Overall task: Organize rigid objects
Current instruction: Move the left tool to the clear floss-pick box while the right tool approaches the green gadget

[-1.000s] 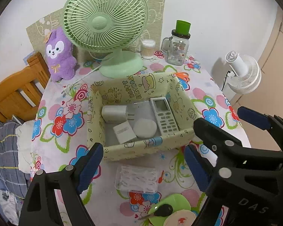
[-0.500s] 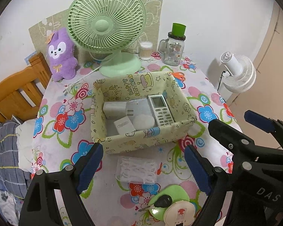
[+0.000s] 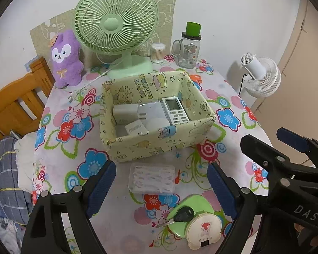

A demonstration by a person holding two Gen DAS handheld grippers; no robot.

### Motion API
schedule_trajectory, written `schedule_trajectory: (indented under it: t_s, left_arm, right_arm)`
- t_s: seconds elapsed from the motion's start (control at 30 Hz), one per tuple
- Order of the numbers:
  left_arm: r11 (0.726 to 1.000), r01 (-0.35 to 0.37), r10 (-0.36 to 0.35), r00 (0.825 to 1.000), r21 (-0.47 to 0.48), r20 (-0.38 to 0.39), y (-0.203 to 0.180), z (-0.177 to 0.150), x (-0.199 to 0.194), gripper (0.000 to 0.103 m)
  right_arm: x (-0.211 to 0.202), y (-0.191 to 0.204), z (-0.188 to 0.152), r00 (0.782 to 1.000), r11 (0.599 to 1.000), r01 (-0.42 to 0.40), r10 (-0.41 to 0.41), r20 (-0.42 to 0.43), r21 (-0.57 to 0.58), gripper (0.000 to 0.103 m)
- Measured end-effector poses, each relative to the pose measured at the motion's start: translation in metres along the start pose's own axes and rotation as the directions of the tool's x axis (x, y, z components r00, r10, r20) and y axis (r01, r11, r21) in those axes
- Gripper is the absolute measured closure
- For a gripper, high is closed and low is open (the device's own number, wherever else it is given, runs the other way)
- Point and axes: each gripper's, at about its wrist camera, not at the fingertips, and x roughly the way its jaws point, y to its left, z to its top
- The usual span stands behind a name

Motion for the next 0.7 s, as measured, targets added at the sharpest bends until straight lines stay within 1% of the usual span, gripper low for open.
schedule_trajectory:
  t_s: [0.23, 0.43, 0.7]
  left_arm:
    - [1.0, 0.005, -0.005, 1.0, 0.0, -0.005, 0.006, -0.013, 0.002, 0.013]
    - [1.0, 0.004, -0.003, 1.0, 0.005, -0.019, 0.01, -0.025, 0.006, 0.013]
    - [1.0, 0.005, -0.005, 0.999, 0.019, -0.039, 0.013, -0.037, 0.017, 0.013]
  right_arm:
    - [-0.004, 0.001, -0.014, 1.0, 1.0, 0.004, -0.005, 0.018, 0.012, 0.014]
    - [-0.001, 0.001, -0.027, 1.0, 0.999, 0.0, 0.0, -0.004, 0.036, 0.013]
    - [0.007, 0.001, -0.047, 0.999, 0.998, 0.014, -0.012, -0.036, 0.059, 0.013]
